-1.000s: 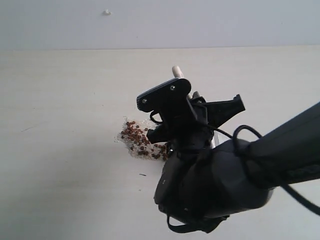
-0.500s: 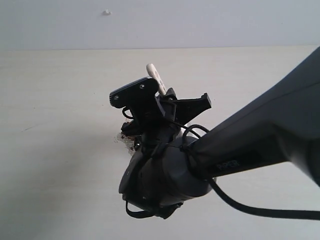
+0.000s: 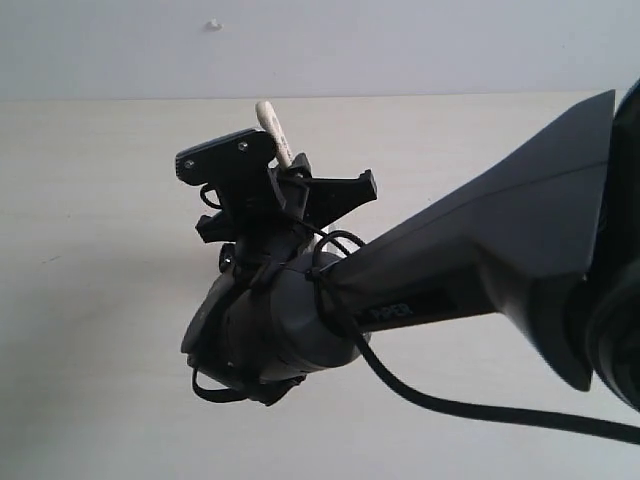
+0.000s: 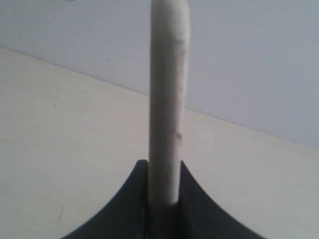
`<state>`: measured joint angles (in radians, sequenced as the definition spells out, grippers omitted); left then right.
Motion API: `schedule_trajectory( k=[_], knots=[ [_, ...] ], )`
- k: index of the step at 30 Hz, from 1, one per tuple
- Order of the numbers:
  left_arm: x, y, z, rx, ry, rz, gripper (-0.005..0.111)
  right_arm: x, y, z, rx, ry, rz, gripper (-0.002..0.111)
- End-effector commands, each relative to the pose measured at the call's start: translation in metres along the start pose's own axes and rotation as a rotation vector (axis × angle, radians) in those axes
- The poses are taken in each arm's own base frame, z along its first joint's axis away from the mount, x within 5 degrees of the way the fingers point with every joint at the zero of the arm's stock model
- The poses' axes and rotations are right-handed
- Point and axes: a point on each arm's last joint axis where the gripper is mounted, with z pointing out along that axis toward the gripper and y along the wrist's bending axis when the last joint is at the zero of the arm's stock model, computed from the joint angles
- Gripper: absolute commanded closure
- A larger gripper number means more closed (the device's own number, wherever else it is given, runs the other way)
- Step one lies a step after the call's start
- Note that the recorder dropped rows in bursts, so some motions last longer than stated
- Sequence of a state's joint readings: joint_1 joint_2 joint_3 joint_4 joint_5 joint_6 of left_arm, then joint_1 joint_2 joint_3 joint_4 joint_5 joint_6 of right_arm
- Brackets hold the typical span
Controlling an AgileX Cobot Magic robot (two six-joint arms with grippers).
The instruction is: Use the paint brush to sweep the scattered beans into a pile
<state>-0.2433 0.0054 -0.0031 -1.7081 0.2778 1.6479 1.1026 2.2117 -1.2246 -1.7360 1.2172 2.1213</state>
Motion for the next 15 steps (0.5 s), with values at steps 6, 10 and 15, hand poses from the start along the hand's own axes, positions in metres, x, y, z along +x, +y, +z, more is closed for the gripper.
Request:
schedule_trajectory(
  k=[6,10,15],
  knots=[
    [0.001,0.000,0.000,0.000,-0.004,-0.008,0.107,-0.037,0.002,-0.006,0.002,-0.025,0.033,0.108],
    [0.001,0.000,0.000,0.000,-0.004,-0.008,0.107,-0.047,-0.004,-0.009,0.007,-0.023,-0.040,0.108],
    [0.001,0.000,0.000,0.000,-0.004,-0.008,0.107,-0.039,-0.009,0.010,0.039,-0.029,-0.148,0.108]
  ],
)
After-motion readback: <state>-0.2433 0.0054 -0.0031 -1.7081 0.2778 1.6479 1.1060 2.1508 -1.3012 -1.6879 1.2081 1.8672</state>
